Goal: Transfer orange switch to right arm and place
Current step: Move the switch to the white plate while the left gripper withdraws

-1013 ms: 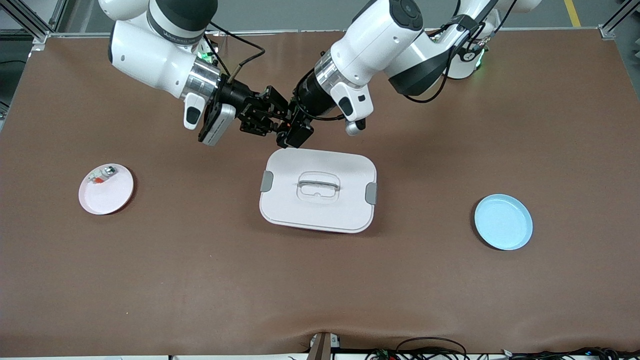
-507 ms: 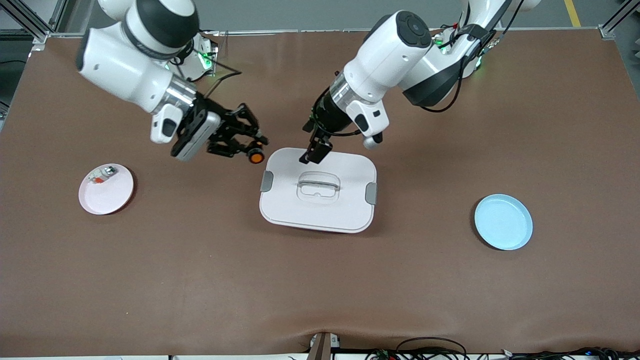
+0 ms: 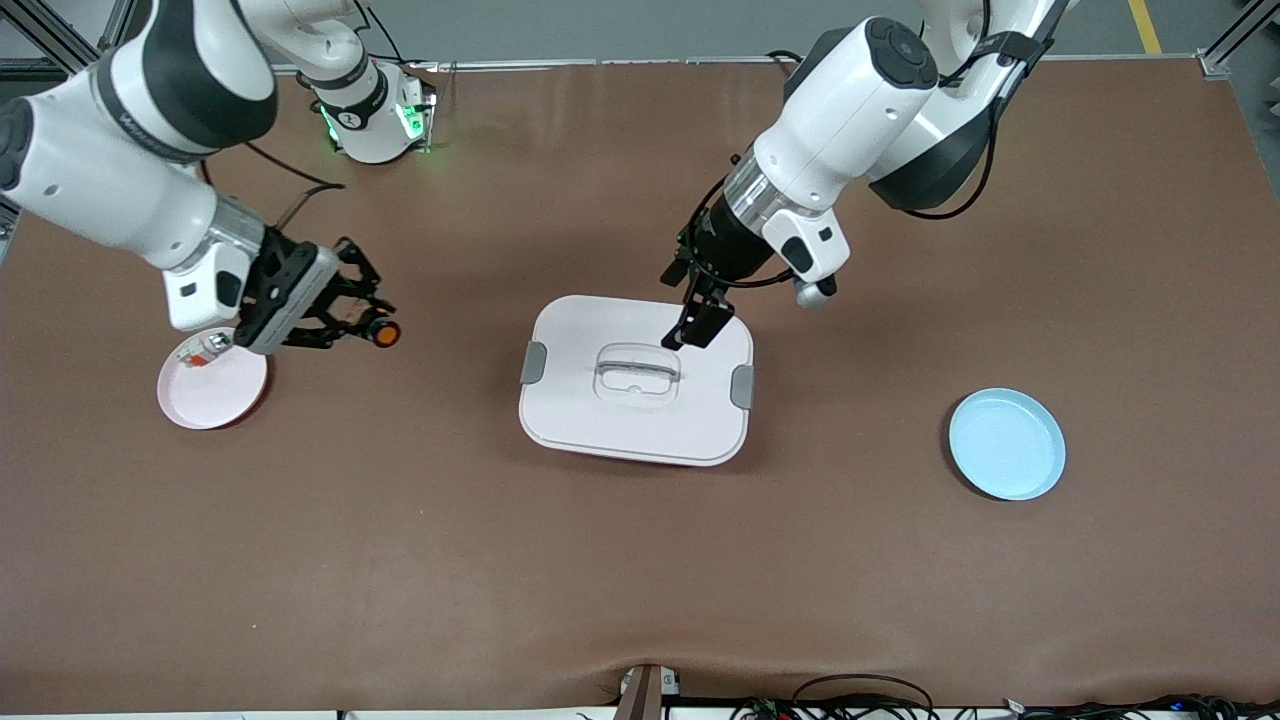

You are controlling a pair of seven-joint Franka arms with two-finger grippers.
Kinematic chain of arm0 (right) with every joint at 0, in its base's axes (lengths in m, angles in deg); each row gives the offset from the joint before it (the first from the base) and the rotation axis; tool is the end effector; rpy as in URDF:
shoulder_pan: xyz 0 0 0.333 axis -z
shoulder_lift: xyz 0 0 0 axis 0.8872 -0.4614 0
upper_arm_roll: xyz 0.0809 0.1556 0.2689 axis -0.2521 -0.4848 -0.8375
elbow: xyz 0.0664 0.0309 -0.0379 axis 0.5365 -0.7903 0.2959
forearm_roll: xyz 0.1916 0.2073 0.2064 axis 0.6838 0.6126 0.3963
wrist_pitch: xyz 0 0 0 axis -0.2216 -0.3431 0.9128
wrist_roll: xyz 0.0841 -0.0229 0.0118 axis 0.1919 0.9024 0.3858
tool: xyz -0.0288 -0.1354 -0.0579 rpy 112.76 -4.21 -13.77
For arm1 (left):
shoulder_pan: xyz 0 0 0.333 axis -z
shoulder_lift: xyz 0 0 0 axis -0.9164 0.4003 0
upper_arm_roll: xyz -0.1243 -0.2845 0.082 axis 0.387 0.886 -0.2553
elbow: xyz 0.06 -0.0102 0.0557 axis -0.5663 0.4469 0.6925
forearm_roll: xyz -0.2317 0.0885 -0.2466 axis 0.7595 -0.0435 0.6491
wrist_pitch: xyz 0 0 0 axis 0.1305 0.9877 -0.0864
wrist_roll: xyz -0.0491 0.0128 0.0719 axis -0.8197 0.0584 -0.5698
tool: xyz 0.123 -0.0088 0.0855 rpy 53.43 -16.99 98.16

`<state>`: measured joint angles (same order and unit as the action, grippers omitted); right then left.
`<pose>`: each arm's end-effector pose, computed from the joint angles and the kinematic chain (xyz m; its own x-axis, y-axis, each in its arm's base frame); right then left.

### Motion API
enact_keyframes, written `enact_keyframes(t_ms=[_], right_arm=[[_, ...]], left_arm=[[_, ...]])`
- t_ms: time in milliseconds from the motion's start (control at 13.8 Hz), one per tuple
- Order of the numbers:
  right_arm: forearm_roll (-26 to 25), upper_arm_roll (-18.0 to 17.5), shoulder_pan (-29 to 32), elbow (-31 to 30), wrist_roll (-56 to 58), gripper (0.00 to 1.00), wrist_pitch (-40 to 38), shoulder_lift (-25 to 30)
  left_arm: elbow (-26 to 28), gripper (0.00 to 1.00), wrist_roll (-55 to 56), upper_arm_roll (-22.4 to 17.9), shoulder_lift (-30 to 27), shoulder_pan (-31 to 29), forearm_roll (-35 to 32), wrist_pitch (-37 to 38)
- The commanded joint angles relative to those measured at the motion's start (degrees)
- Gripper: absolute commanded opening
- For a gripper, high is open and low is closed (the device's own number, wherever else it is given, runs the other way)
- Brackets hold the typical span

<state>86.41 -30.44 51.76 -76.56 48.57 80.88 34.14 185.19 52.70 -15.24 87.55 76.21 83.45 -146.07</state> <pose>0.5067 0.1121 0.4621 0.6111 0.7437 0.2708 0.7915 -0.5765 -0.2028 0.4987 -0.3978 0.5008 0.1534 0.8752 -0.4589 0.9586 -0.0189 0.2843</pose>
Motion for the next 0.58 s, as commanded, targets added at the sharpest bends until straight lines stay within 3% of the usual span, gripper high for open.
enact_keyframes(t_ms=[0, 290, 507], right_arm=[[-9.23, -0.94, 3.72, 0.46, 7.02, 0.0, -2.08, -0.31], [-12.77, -0.94, 9.69, -1.91, 19.59, 0.0, -1.91, -0.66], [-19.36, -0.94, 11.02, -3.58, 22.69, 0.0, -0.86, -1.1]], left_arm=[[5.21, 1.0, -2.71, 0.34, -4.6, -1.81, -1.0, 0.11], [8.2, 1.0, -4.56, 0.34, -5.13, -3.57, -2.22, 0.19], [10.84, 1.0, -7.54, 0.26, -5.66, -4.71, -2.49, 0.28]])
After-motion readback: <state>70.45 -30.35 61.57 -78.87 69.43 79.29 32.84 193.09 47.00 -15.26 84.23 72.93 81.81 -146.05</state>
